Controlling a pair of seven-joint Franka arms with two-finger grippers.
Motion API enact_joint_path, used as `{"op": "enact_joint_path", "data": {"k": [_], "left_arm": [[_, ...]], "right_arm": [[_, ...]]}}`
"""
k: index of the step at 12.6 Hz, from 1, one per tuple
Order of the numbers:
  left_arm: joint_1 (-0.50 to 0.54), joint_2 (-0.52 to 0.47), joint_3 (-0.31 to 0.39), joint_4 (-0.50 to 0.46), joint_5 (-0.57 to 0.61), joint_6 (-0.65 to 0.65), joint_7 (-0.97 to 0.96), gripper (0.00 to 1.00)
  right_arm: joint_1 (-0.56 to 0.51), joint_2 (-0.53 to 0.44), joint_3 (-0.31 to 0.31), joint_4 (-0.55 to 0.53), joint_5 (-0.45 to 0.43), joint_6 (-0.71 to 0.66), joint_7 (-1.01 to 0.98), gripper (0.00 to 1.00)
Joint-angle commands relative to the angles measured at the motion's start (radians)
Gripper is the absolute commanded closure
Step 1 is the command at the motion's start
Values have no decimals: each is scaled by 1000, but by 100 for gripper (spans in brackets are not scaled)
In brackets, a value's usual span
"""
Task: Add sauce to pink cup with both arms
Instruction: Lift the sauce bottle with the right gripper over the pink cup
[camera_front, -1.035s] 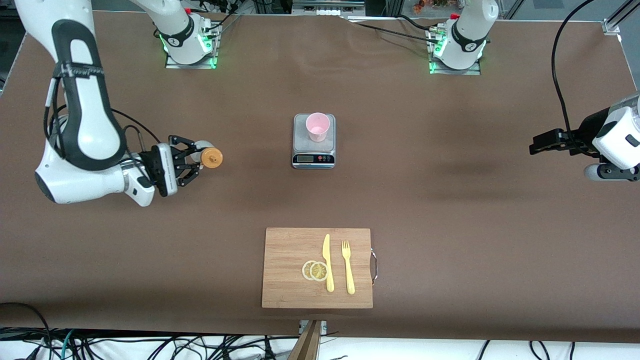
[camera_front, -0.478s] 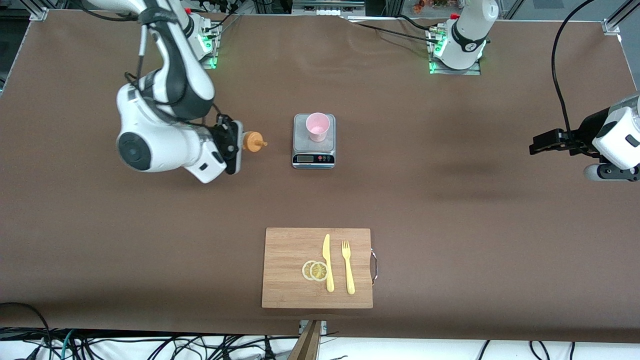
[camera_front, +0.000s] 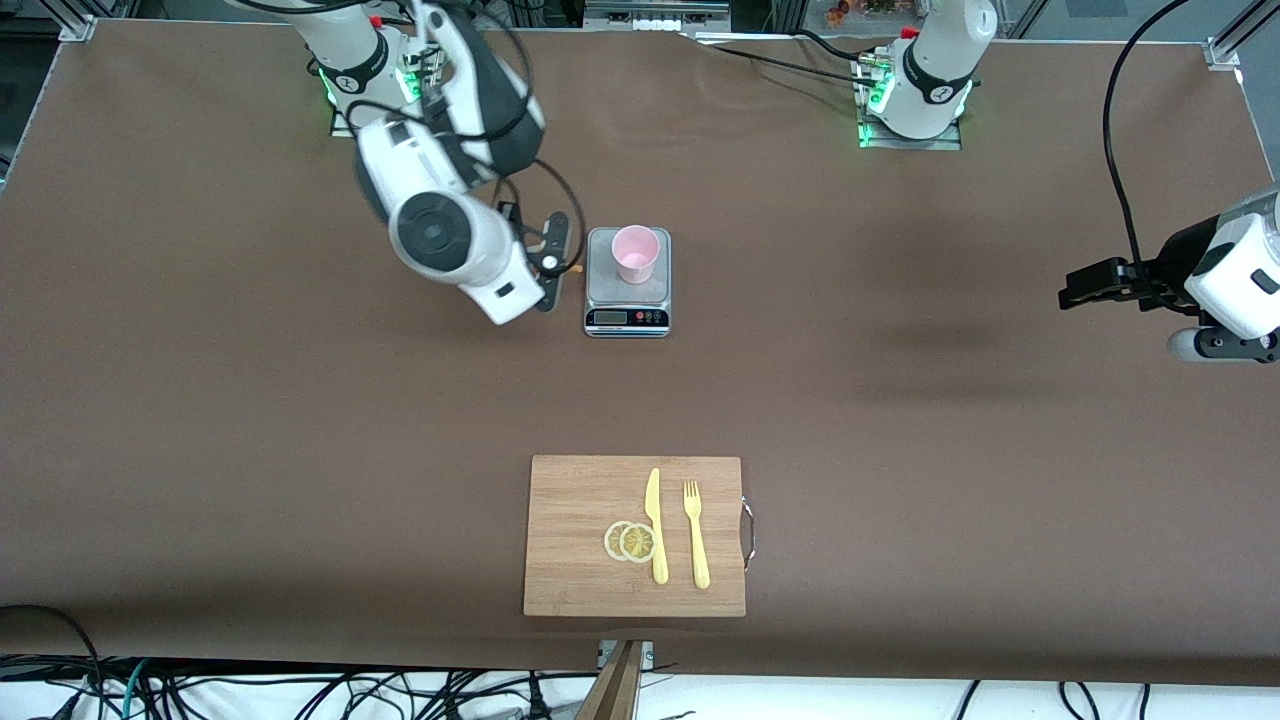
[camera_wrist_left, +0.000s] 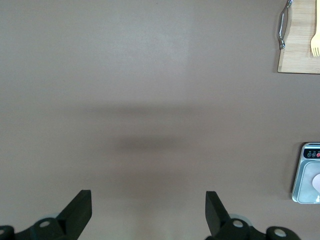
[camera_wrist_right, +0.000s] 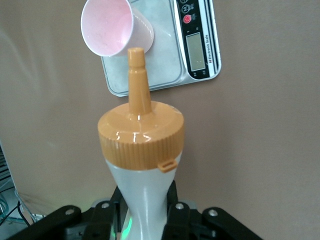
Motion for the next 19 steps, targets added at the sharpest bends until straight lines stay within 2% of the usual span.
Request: {"op": "enact_joint_path", "data": {"k": [1,10,12,19], "left_arm": [[3,16,-5,36,25,-19,20,0],[3,16,-3,36,24,-19,22,0],[3,16,-5,36,24,-21,22,0],[5,16,-3,36,24,-19,22,0]], "right_arm": [[63,-15,-7,-16,-72,13,88,86],[223,44,-7,-22,-267,24,265,85],[249,51,-8,-24,-280,21,291,85],[307,64,-10,-19,-412,-39,354,85]]}}
